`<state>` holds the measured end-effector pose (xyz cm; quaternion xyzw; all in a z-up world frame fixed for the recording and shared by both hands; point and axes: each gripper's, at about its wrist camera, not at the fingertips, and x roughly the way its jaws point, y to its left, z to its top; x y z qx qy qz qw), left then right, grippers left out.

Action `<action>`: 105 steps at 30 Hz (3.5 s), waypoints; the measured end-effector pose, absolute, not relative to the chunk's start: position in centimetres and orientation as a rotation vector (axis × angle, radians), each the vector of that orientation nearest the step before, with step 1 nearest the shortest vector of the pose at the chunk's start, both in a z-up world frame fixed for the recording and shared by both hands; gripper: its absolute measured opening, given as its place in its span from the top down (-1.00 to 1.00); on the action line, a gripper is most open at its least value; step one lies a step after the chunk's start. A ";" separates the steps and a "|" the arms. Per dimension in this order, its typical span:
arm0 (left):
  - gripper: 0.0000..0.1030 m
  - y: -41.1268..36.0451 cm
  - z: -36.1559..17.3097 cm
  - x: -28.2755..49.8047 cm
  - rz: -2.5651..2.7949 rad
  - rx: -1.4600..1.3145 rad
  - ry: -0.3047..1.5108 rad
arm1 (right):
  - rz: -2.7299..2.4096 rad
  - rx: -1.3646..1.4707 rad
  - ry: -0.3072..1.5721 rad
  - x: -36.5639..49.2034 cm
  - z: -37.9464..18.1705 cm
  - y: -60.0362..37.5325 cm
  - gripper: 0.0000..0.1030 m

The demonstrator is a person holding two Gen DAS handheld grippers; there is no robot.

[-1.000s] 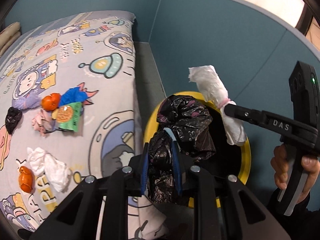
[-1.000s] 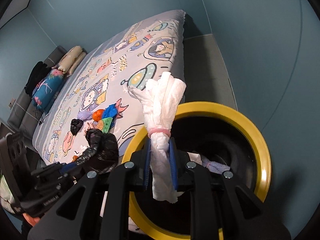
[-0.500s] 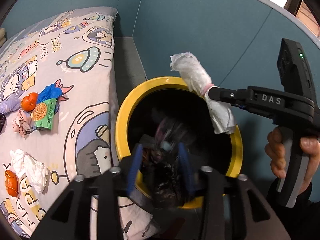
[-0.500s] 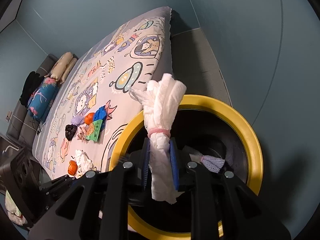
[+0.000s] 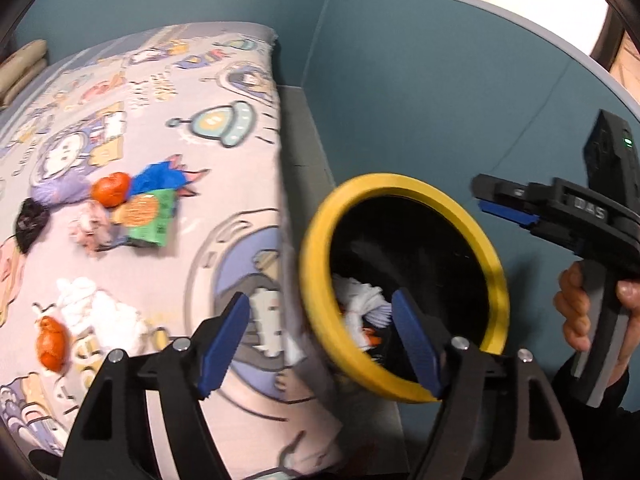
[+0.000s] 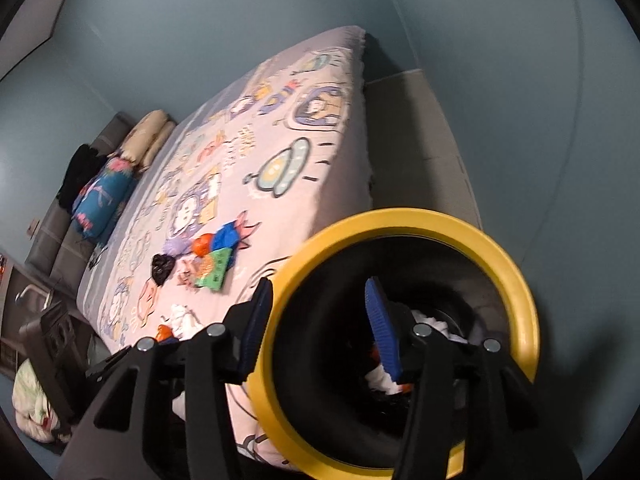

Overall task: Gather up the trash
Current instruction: 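Carry black bags and tissues over the yellow-rimmed bin and open both tools, then move both tools back over the bed toward the orange peel and tissues, then grasp the orange peel with the left tool while the right tool grasps white tissues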

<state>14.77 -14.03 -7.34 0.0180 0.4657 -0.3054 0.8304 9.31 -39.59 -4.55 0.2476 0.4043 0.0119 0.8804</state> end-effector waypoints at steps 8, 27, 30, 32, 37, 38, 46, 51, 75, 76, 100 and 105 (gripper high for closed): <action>-0.47 -8.3 -6.5 16.2 -0.519 -0.009 0.959 | 0.152 0.429 0.845 11.2 -3.3 -34.8 0.00; -0.54 4.9 -9.0 19.0 -0.215 -0.096 0.973 | 0.397 0.252 0.964 16.1 -5.5 -22.6 -0.11; -0.54 6.5 -9.8 19.4 -0.177 -0.106 0.982 | 0.424 0.224 0.990 17.0 -6.5 -20.9 -0.11; -0.54 7.6 -10.6 19.6 -0.157 -0.118 0.995 | 0.436 0.206 1.006 17.6 -7.1 -19.9 -0.11; -0.54 9.2 -12.6 20.2 -0.123 -0.133 1.029 | 0.464 0.162 1.055 19.0 -9.0 -17.3 -0.11; -0.54 9.4 -13.1 20.3 -0.118 -0.137 1.037 | 0.469 0.153 1.065 19.3 -9.4 -16.8 -0.11; -0.54 10.7 -16.6 21.5 -0.100 -0.176 1.103 | 0.513 0.107 1.131 21.0 -12.8 -13.6 -0.11; -0.54 11.1 -18.0 22.7 -0.097 -0.196 1.128 | 0.544 0.108 1.188 22.0 -14.6 -12.2 -0.11; -0.45 11.6 -20.3 25.0 -0.120 -0.256 1.152 | 0.572 -0.191 1.269 24.1 -18.4 -5.5 -0.13; -0.43 11.5 -20.3 24.9 -0.121 -0.252 1.153 | 0.568 -0.193 1.274 24.2 -18.6 -5.3 -0.13; 0.33 9.7 -18.9 24.2 -0.144 -0.220 1.196 | 0.457 -0.077 1.283 24.9 -18.2 -7.0 0.60; 0.33 9.7 -17.8 23.0 -0.148 -0.214 1.181 | 0.471 -0.057 1.249 24.1 -16.4 -7.5 0.60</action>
